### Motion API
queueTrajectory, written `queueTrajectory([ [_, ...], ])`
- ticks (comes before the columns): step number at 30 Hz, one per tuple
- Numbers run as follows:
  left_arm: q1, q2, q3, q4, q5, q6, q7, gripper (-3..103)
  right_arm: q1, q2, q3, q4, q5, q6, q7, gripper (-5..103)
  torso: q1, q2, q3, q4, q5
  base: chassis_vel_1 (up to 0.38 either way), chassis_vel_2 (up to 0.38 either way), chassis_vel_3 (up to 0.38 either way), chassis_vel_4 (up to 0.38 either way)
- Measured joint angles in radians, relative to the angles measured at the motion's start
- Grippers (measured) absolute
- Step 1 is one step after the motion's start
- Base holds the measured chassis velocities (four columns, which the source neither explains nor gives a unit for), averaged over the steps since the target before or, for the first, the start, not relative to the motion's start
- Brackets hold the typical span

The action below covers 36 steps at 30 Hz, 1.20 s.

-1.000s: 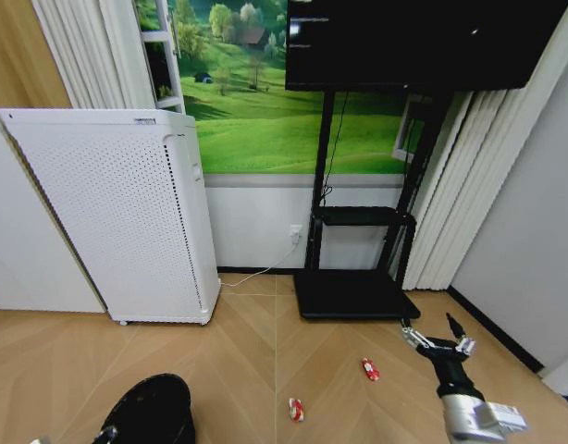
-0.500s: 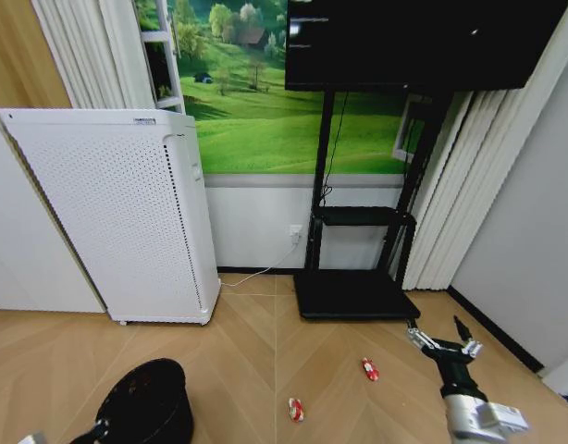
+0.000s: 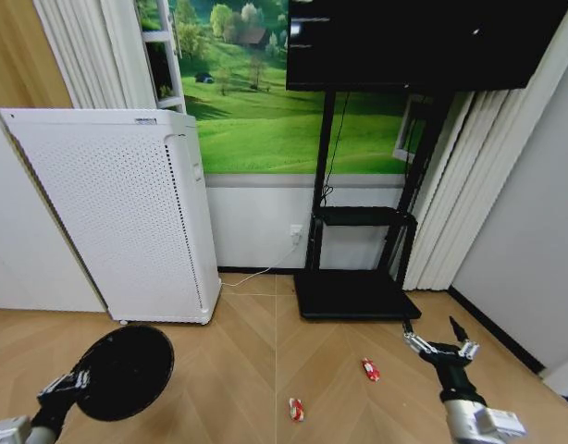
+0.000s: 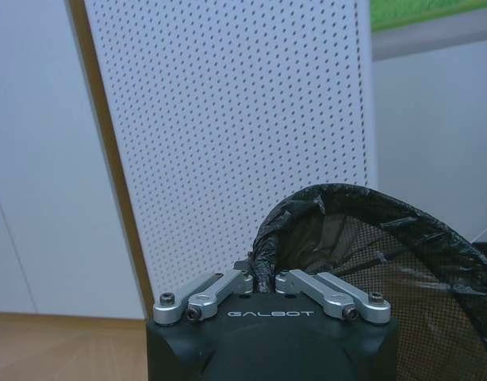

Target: Pick up the trash bin and place the garbage on the floor into it.

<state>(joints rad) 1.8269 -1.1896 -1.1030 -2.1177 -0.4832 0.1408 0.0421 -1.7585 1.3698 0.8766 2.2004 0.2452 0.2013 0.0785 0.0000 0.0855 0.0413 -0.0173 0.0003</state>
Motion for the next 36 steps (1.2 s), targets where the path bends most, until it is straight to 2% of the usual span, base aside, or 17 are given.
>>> queueTrajectory([
  [10,0.019,-0.037,0.008,-0.052,-0.038,0.017,-0.019,7,0.008,0.025,-0.040,-0.024,-0.038,0.018,-0.019,100,0.000,0.000,0.000,0.0003,0.0000,0.069,0.058,-0.055,-0.060],
  [20,0.021,-0.045,0.007,-0.052,-0.049,0.019,-0.034,7,0.036,-0.008,-0.061,-0.074,-0.039,0.009,-0.022,100,0.000,0.000,0.000,0.0000,-0.0004,0.211,0.199,-0.214,-0.212],
  [22,0.022,-0.039,0.006,-0.055,-0.057,0.020,-0.042,7,0.048,-0.031,-0.065,-0.092,-0.031,-0.025,-0.024,100,0.000,0.000,0.000,0.0002,-0.0004,0.243,0.234,-0.226,-0.253],
  [26,0.026,-0.040,0.003,-0.056,-0.065,0.021,-0.047,7,0.063,-0.051,-0.081,-0.126,-0.048,-0.041,-0.025,100,0.000,0.000,0.000,-0.0003,-0.0010,0.183,0.141,-0.188,-0.158],
  [29,0.031,-0.048,0.002,-0.056,-0.069,0.021,-0.050,7,0.072,-0.062,-0.118,-0.177,-0.091,-0.058,-0.021,100,0.000,0.000,0.000,0.0007,-0.0003,0.094,0.007,-0.006,-0.079],
  [31,0.038,-0.057,0.000,-0.055,-0.069,0.021,-0.053,7,0.076,-0.086,-0.197,-0.269,-0.135,-0.137,0.004,100,0.000,0.000,0.000,0.0010,-0.0001,-0.023,0.034,0.080,0.016],
  [32,0.038,-0.057,0.000,-0.055,-0.069,0.021,-0.053,7,0.076,-0.086,-0.197,-0.269,-0.135,-0.137,0.004,100,0.000,0.000,0.000,0.0010,-0.0001,-0.043,0.032,0.080,0.042],
  [34,0.042,-0.058,-0.002,-0.055,-0.069,0.020,-0.052,7,0.119,-0.142,-0.291,-0.410,-0.192,-0.182,0.029,100,0.000,0.000,0.000,0.0001,0.0001,-0.077,-0.034,0.051,0.048],
  [36,0.044,-0.057,-0.004,-0.055,-0.069,0.020,-0.051,7,0.139,-0.168,-0.322,-0.466,-0.215,-0.182,0.032,100,0.000,0.000,0.000,-0.0006,0.0001,-0.091,-0.050,0.010,0.044],
])
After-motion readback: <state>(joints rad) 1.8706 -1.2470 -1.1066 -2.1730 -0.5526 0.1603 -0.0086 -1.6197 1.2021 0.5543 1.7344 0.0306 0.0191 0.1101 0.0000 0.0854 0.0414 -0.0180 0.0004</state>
